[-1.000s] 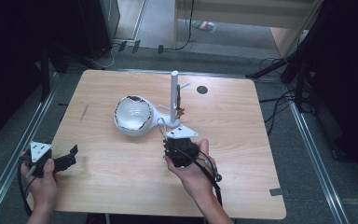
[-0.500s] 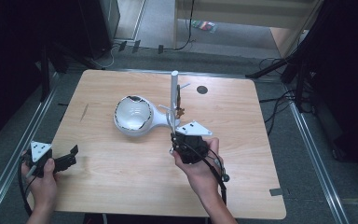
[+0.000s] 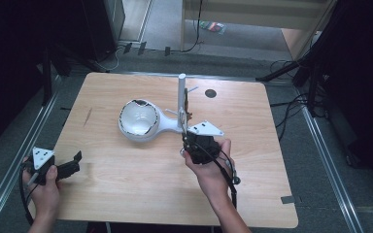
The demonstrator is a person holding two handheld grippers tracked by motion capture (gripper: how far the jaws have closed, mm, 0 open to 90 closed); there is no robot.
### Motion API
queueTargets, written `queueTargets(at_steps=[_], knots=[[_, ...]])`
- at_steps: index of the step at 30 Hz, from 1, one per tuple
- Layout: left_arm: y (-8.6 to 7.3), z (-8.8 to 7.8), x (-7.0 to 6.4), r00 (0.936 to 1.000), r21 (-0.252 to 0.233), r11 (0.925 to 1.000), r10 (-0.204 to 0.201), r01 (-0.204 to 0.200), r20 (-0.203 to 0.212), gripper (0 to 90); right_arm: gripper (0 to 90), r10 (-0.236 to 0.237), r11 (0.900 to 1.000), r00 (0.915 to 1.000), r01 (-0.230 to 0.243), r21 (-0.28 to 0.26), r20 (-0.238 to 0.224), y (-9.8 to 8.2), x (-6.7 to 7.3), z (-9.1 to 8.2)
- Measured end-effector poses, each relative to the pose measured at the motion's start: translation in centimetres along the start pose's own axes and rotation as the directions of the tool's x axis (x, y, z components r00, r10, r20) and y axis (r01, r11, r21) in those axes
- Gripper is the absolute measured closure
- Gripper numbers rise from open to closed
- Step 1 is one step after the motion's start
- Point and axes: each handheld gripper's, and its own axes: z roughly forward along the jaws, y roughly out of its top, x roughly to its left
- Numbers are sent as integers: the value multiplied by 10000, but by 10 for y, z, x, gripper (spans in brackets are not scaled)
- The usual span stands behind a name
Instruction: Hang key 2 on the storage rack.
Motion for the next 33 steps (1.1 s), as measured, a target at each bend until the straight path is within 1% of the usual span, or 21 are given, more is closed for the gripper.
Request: queueTargets(at_steps=[5, 8, 11, 19, 27, 31, 33], knots=[[0, -1, -2, 9999, -72, 9999, 106, -107, -98, 44, 829, 53, 10000, 10000, -53, 56, 79, 1, -4, 6], [-1, -1, -2, 9998, -119, 9998, 155, -156, -80, 44, 829, 56, 9999, 10000, -57, 97, 68, 3, -5, 9], [-1, -3, -2, 9998, -199, 9996, 221, -221, -21, 44, 829, 37, 9998, 10000, -38, 208, 68, 3, -3, 16], [-2, -5, -2, 9998, -207, 9996, 214, -214, 26, 44, 829, 77, 9993, 9996, -87, 367, 265, 2, -6, 27], [-3, -5, -3, 9997, -202, 9995, 262, -261, 13, 44, 829, 79, 9988, 9993, -97, 477, 366, 2, -8, 35], [-3, -5, -3, 9996, -174, 9994, 287, -286, 21, 44, 829, 145, 9980, 9990, -170, 605, 414, 0, -10, 39], [-3, -5, -3, 9996, -191, 9995, 271, -271, 8, 44, 829, 100, 9976, 9991, -127, 682, 400, -1, -10, 42]])
